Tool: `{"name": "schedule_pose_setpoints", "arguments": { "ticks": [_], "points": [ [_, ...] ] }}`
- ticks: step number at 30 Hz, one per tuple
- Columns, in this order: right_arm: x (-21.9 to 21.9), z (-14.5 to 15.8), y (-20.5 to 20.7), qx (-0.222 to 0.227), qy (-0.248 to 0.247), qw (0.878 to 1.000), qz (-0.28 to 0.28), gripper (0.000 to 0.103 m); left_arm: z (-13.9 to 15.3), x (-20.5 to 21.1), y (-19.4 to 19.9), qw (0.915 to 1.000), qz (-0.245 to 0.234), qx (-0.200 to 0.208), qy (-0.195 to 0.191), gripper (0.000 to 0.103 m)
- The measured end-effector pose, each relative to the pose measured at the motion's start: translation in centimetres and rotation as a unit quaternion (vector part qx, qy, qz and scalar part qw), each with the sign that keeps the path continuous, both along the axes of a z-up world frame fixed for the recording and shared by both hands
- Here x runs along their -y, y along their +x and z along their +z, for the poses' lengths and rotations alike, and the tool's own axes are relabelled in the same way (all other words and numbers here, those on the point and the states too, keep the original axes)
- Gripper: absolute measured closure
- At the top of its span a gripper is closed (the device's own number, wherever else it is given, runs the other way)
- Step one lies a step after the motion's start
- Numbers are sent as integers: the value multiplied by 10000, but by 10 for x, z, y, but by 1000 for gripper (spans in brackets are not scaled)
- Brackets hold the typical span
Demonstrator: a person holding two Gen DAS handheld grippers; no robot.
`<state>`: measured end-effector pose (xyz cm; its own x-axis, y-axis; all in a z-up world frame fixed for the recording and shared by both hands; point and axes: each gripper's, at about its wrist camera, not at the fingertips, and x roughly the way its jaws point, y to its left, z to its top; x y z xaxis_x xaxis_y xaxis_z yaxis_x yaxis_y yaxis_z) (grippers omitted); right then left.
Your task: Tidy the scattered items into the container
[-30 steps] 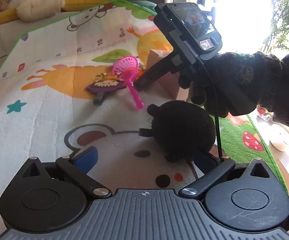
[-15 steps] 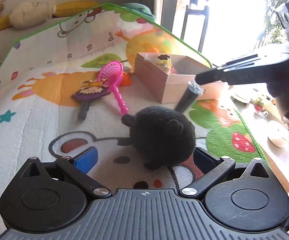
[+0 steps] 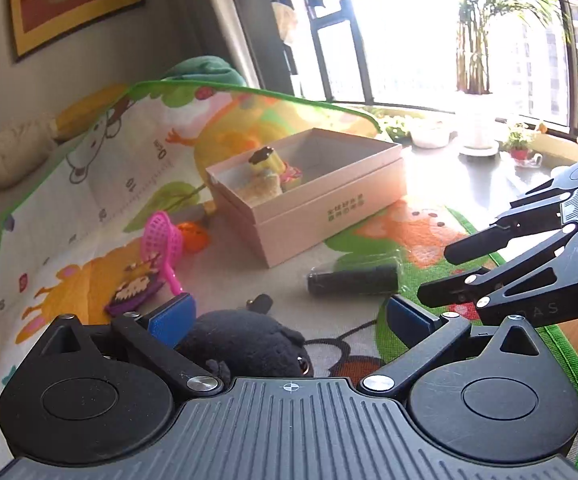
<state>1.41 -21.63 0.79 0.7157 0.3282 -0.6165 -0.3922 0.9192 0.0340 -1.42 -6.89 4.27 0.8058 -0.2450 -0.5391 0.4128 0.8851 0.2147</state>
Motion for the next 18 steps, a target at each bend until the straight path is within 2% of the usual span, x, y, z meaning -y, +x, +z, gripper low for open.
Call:
{"name": "schedule_pose_setpoints", "arguments": {
  "ticks": [4,6,11,13,16,18],
  "points": [
    [3,-3,0,8,31,10000,-58,55,-10,-19,-1,9995,277,-147,51,0],
    [3,-3,1,12,69,10000,-46,52,-12,-35,-5,9987,431,-247,-73,0],
    [-13,7,8,-138,520,9977,415,52,-22,-57,-16,9968,593,-503,-182,0],
    [-23,13,16,-376,889,9930,678,52,-27,-63,-19,9958,616,-607,-301,0],
    [-46,20,33,-843,1491,9791,1100,52,-28,-70,-24,9947,604,-671,-497,0],
    [-62,20,42,-1067,1619,9722,1309,52,-24,-72,-29,9947,646,-631,-497,0]
  ]
}}
